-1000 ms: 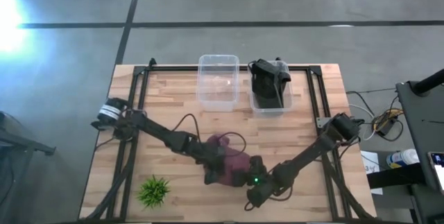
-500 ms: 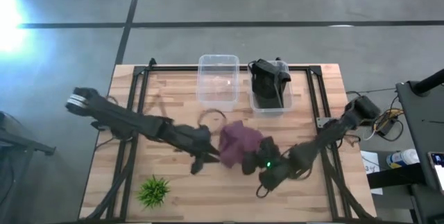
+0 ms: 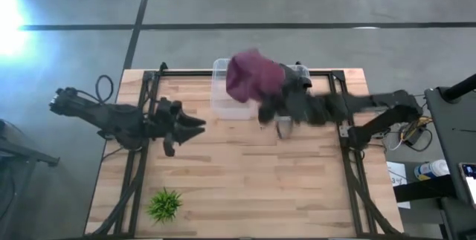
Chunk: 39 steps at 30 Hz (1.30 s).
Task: Pick & Place hat
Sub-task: Put the red cap into the left transparent bin, then return to Home Position
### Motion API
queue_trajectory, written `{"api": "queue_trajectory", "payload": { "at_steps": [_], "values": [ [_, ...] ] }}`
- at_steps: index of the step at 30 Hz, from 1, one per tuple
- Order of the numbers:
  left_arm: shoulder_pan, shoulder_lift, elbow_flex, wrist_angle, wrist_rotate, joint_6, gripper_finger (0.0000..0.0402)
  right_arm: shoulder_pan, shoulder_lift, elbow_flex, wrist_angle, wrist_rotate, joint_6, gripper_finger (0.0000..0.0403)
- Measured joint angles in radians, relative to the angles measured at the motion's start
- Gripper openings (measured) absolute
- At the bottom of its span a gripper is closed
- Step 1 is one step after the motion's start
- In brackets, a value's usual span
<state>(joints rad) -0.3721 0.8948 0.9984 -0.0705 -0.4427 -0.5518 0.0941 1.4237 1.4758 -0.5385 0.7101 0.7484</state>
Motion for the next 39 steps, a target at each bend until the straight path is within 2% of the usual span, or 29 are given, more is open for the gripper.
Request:
{"api": "queue_trajectory", "payload": {
  "at_steps": [6,9,12,15,22,26,30,35,39],
  "values": [
    [0.0,0.004,-0.005,-0.021,-0.083,0.02,0.0135,-0.32,0.142,0.016,-0.005,-0.47,-0.03,0.0013],
    [0.0,0.021,-0.005,-0.044,-0.088,0.0,0.0135,-0.411,0.24,0.016,-0.007,-0.58,-0.026,0.0015],
    [0.0,0.037,-0.005,-0.045,-0.088,-0.022,0.0135,-0.445,0.319,0.036,-0.009,-0.581,-0.033,0.0031],
    [0.0,0.047,-0.005,-0.045,-0.088,-0.03,0.0135,-0.445,0.354,0.087,-0.004,-0.577,-0.094,0.0063],
    [0.001,0.052,-0.005,-0.043,-0.084,-0.019,0.0135,-0.44,0.337,0.16,-0.025,-0.607,-0.222,0.0148],
    [0.004,0.049,-0.005,-0.046,-0.099,0.024,0.0135,-0.405,0.236,0.168,-0.106,-0.605,-0.369,0.0175],
    [0.017,0.048,-0.006,-0.069,-0.093,0.087,0.0135,-0.346,0.11,0.106,-0.164,-0.581,-0.428,0.0184],
    [0.066,0.049,-0.075,0.023,0.037,0.168,0.0135,-0.222,-0.094,-0.046,-0.16,-0.541,-0.41,0.0179],
    [0.139,0.049,-0.176,0.143,0.216,0.198,0.0135,-0.102,-0.259,-0.237,-0.164,-0.412,-0.295,0.0176]
  ]
}}
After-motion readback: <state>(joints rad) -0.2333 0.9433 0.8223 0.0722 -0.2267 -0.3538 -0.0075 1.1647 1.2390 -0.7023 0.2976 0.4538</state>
